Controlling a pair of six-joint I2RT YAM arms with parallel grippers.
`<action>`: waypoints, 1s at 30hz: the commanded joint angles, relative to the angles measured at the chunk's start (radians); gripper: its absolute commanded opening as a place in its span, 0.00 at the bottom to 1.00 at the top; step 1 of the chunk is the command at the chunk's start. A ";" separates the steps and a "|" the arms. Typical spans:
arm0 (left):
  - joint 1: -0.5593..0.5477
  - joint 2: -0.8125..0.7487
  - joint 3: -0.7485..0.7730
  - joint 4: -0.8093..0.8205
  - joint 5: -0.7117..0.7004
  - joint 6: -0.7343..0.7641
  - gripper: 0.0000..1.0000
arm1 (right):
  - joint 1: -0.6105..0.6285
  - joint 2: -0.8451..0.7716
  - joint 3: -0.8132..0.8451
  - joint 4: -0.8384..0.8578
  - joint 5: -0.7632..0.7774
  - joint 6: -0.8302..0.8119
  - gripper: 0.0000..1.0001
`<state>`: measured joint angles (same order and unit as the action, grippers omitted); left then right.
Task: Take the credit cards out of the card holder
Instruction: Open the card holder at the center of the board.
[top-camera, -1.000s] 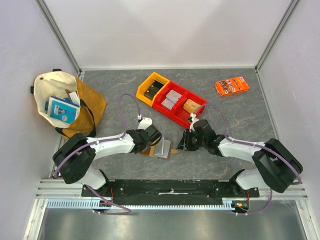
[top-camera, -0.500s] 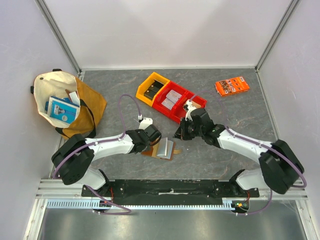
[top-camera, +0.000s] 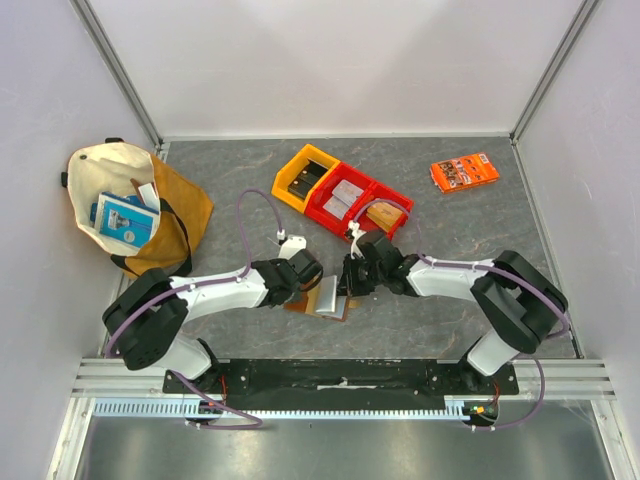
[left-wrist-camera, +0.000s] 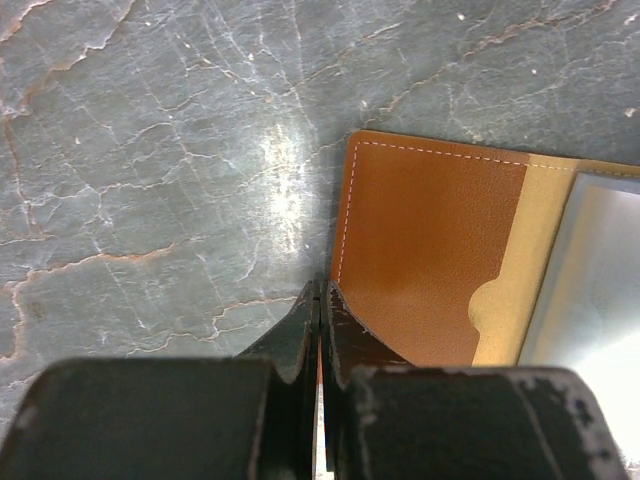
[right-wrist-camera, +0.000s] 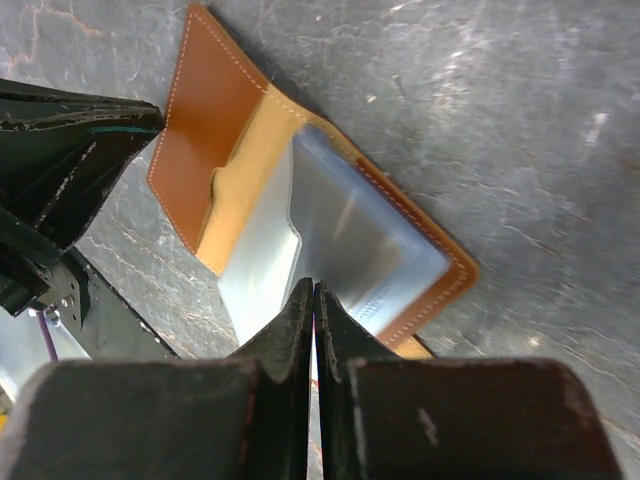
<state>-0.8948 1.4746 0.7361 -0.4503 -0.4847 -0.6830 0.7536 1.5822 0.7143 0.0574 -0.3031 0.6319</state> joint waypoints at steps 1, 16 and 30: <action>-0.013 -0.023 -0.012 0.038 0.051 -0.013 0.02 | 0.045 0.039 0.069 0.059 -0.024 0.008 0.06; -0.015 -0.262 -0.102 0.038 0.000 -0.081 0.16 | 0.144 0.223 0.201 0.085 0.001 0.031 0.11; -0.015 -0.327 -0.107 0.197 0.173 -0.059 0.15 | 0.145 0.110 0.206 0.012 0.051 -0.012 0.24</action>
<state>-0.9054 1.0897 0.6292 -0.3542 -0.3542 -0.7258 0.8959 1.8019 0.9005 0.1215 -0.3069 0.6594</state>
